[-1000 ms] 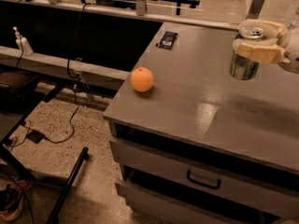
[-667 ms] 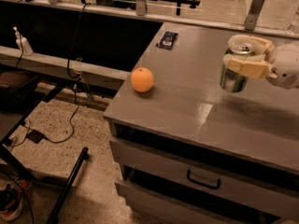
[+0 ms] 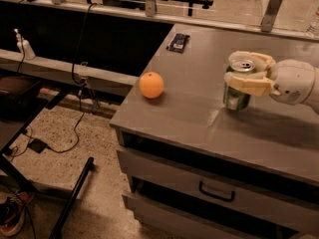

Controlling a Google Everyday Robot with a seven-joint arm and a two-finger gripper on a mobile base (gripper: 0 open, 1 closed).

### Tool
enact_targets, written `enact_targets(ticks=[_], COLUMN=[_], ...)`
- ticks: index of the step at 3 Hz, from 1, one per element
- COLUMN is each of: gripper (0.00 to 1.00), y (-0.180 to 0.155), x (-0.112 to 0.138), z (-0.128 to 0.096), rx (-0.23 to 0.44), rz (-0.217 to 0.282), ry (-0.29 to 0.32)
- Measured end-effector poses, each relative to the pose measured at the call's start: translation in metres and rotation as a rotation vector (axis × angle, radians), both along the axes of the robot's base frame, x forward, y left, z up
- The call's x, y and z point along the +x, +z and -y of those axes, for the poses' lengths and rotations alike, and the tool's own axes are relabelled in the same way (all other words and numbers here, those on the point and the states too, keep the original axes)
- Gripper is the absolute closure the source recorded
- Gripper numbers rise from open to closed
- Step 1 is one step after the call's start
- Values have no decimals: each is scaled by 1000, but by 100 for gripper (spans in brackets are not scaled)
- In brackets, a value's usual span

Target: Place green can upright

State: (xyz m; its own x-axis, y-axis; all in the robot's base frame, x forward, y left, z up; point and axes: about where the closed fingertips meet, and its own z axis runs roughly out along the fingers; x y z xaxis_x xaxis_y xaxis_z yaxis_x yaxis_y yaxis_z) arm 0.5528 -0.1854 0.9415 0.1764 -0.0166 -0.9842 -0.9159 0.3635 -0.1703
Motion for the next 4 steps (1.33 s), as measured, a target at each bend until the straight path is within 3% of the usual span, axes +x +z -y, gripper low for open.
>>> enact_targets(ticks=[1, 3, 4], gripper=[100, 100, 84], y=[-8, -15, -14], x=[-6, -11, -12], z=[-20, -38, -41], rx=[-15, 16, 16], rz=[-30, -65, -64], ry=[40, 72, 77])
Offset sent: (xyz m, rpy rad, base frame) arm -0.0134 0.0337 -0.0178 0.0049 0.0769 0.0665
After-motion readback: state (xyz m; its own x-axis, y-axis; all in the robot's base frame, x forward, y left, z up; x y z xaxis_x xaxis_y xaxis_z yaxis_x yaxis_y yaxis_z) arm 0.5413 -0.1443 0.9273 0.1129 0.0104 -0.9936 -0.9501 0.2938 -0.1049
